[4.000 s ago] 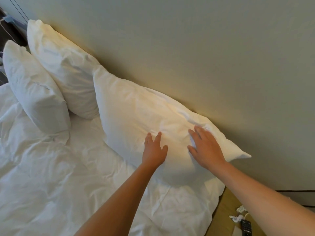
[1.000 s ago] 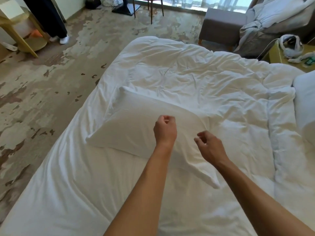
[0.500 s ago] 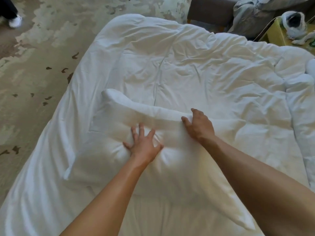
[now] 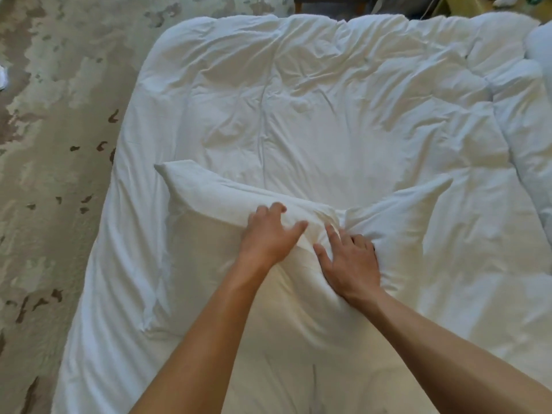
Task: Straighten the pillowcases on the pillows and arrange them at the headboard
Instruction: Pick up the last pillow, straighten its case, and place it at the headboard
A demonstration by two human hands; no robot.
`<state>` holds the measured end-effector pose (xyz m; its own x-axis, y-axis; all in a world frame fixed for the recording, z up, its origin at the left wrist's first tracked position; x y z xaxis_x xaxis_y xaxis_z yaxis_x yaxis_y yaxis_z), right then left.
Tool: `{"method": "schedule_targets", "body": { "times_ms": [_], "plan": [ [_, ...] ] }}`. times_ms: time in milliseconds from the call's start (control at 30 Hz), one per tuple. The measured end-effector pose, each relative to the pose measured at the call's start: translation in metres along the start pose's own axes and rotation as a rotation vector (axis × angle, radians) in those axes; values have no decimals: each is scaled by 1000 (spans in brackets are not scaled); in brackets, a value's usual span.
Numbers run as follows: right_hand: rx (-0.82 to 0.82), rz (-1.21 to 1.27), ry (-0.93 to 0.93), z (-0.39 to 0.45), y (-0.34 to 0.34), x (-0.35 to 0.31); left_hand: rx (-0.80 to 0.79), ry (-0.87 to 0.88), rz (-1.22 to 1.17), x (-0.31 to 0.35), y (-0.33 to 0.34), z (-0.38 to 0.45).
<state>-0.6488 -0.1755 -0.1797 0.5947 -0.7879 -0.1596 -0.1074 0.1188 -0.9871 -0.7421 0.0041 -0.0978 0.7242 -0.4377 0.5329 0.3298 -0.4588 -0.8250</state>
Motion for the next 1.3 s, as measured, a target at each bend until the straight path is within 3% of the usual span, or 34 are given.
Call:
{"method": "schedule_targets", "body": {
  "times_ms": [100, 300, 533, 633, 900, 1300],
  "plan": [
    [32, 45, 17, -42, -11, 1, 42, 128, 104, 26, -7, 21],
    [-2, 11, -52, -107, -44, 6, -151, 262, 498, 0, 19, -29],
    [121, 34, -177, -88, -105, 17, -119, 162, 533, -7, -16, -69],
    [66, -26, -239, -86, -109, 33, -144, 145, 534, -4, -26, -86],
    [151, -53, -393, -97, -118, 64, -125, 203, 396, 0, -50, -116],
    [189, 343, -281, -147, -207, 89, 135, 270, 375, 11, -91, -174]
  ]
}}
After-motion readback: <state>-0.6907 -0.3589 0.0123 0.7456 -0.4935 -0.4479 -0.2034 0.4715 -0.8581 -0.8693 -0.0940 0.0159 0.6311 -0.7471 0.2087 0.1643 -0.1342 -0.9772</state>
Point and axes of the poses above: each hand's wrist, its own z-axis towards the middle knuckle, its own y-axis out of the palm, x = y × z, the point moved 7 cm from there along z, towards the middle knuckle, and after that the axes turned 14 degrees about x, right-handed, at the moved point
